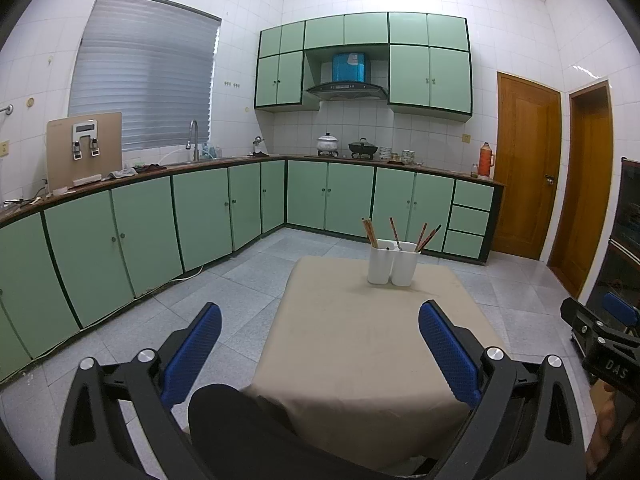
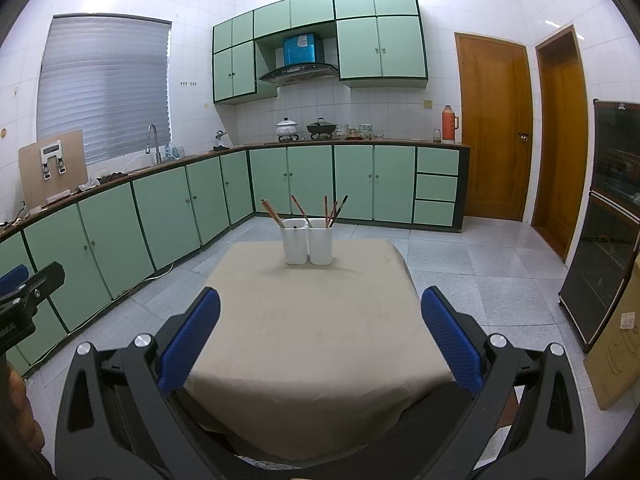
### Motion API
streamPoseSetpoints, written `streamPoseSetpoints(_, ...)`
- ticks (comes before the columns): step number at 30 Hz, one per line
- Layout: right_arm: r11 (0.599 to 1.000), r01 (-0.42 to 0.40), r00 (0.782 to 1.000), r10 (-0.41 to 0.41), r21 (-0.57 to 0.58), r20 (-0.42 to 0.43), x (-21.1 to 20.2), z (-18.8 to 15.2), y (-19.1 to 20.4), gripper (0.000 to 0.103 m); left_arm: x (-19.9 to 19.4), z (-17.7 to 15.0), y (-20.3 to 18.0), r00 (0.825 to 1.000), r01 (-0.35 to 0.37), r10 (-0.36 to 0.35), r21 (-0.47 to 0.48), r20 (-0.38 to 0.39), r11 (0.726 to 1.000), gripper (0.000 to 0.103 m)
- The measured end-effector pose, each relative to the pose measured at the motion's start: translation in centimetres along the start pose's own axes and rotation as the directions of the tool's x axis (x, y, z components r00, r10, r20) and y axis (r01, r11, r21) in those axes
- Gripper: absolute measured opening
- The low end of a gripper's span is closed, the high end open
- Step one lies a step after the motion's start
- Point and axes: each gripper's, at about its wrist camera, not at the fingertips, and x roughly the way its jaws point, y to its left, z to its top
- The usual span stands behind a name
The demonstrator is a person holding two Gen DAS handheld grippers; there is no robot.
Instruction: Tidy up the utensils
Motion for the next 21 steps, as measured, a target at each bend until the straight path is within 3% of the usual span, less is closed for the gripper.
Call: streamPoseSetpoints(21, 1.0, -0.001, 1.0, 0.001, 0.001, -0.002, -0.03, -0.03, -0.01, 0.097, 0.0, 0.02, 0.01, 1.0, 0.001, -0.001, 0.0, -0.001, 1.0, 0.097)
